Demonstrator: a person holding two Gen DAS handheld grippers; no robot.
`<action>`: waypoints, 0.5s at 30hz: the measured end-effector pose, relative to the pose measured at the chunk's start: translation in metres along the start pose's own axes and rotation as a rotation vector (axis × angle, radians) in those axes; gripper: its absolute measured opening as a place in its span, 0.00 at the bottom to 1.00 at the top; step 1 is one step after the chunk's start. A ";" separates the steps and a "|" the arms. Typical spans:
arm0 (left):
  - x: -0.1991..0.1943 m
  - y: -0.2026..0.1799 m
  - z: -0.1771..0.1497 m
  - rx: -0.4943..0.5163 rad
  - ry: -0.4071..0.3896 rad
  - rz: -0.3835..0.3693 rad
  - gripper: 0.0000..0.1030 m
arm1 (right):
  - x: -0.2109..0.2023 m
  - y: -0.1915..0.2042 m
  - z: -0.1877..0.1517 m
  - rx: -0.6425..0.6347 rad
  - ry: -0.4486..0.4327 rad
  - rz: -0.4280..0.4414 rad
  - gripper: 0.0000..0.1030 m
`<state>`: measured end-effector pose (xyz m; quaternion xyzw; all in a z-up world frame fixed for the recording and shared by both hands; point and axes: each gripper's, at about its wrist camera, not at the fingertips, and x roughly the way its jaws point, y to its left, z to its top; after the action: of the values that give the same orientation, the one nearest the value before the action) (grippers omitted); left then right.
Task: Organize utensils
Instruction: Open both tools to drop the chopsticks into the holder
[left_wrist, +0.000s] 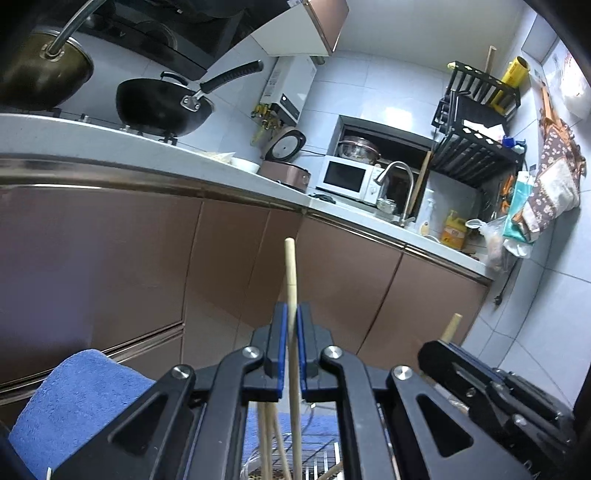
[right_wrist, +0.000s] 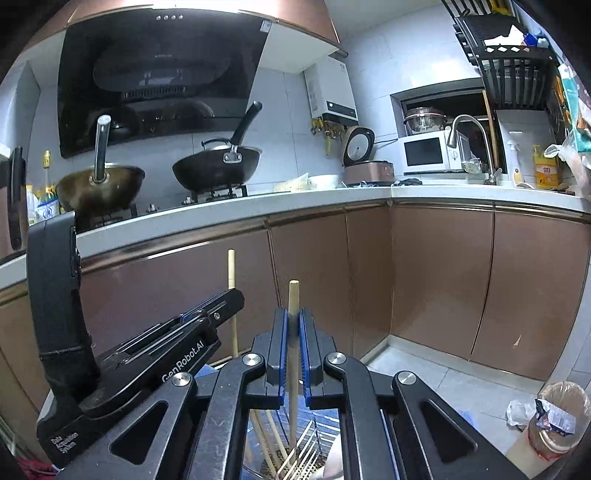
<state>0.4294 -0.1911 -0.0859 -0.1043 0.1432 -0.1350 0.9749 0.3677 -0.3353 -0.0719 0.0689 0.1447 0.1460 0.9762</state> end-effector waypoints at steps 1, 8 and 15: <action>-0.001 0.001 -0.002 -0.002 0.000 0.002 0.06 | -0.001 0.000 -0.001 -0.001 0.007 0.000 0.06; -0.031 0.010 0.012 -0.003 -0.028 0.021 0.24 | -0.018 0.005 0.010 0.006 -0.003 -0.010 0.20; -0.086 0.011 0.045 0.009 -0.056 0.029 0.35 | -0.056 0.018 0.024 0.013 -0.030 -0.026 0.33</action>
<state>0.3664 -0.1484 -0.0246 -0.1015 0.1166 -0.1183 0.9809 0.3186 -0.3372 -0.0316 0.0757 0.1320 0.1316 0.9796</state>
